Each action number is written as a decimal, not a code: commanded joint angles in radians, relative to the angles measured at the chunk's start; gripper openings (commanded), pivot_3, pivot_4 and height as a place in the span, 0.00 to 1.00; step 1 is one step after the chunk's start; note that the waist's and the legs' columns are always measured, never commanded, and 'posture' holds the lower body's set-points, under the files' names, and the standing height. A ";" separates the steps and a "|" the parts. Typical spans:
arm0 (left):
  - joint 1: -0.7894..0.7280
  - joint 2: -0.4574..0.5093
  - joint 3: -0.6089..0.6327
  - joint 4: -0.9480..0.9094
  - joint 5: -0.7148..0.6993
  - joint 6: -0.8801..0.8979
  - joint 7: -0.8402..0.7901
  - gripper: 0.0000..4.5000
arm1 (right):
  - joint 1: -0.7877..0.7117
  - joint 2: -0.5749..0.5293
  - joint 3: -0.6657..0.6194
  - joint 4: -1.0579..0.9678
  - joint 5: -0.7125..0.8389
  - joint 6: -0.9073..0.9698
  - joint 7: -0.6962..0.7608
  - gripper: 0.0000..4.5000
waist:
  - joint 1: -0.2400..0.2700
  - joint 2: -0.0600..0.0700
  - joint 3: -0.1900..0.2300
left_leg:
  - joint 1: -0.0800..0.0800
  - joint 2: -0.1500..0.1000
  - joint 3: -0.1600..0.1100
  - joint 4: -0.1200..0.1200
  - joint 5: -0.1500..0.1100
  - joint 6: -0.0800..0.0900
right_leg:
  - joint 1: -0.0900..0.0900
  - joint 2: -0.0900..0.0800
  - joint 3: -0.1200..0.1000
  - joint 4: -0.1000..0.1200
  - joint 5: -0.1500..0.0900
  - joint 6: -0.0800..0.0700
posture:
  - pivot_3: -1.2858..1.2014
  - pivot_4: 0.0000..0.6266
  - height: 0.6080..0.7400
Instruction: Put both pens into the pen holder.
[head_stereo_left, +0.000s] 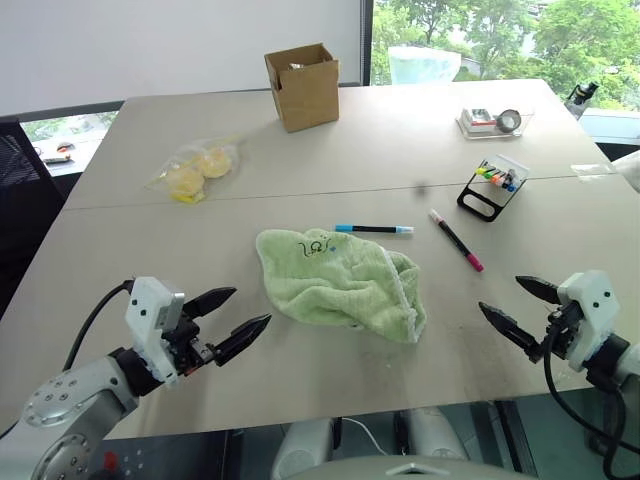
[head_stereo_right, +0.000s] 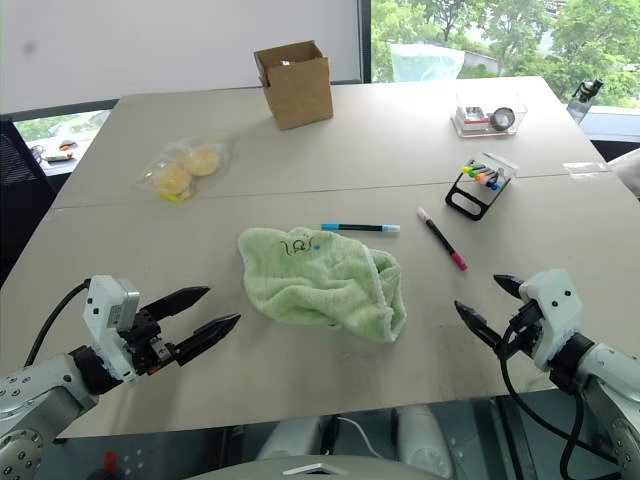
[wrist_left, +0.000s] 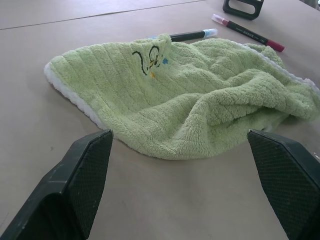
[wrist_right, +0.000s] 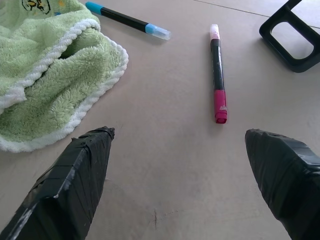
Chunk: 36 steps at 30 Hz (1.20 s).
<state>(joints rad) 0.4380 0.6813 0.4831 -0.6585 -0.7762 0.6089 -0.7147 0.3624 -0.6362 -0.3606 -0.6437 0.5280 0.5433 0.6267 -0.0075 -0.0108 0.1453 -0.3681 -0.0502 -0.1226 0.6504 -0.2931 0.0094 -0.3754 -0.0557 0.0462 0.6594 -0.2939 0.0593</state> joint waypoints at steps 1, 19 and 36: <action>-0.020 0.001 0.026 -0.013 -0.037 0.000 0.007 0.99 | -0.017 0.005 0.013 -0.030 0.010 -0.013 0.003 1.00 | 0.000 0.000 0.000 | 0.000 0.000 0.000 0.000 0.000 0.000 | 0.000 0.000 0.000 0.000 0.000 0.000 | 0.52 0.24 1.00; -0.328 0.178 -0.333 -0.003 0.182 -0.026 -0.055 0.99 | 0.051 -0.061 0.025 -0.121 0.084 -0.276 0.323 1.00 | 0.005 0.000 0.000 | 0.001 0.000 0.000 0.000 0.001 -0.002 | 0.001 0.000 -0.001 0.000 0.000 0.000 | 0.52 0.24 1.00; -0.641 0.097 -0.720 0.330 0.486 -0.294 -0.278 0.75 | 0.167 0.021 0.067 -0.176 0.007 -0.389 0.269 1.00 | 0.000 -0.001 0.000 | 0.000 0.000 0.000 0.001 0.001 -0.002 | -0.001 0.001 0.000 0.002 0.000 0.000 | 0.52 0.24 1.00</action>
<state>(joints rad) -0.1926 0.7828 -0.2367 -0.3313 -0.3055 0.3667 -0.9647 0.5275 -0.6199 -0.2947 -0.7863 0.5330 0.1699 0.9132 -0.0077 -0.0114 0.1457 -0.3680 -0.0504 -0.1230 0.6512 -0.2915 0.0069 -0.3761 -0.0549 0.0457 0.6615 -0.2937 0.0597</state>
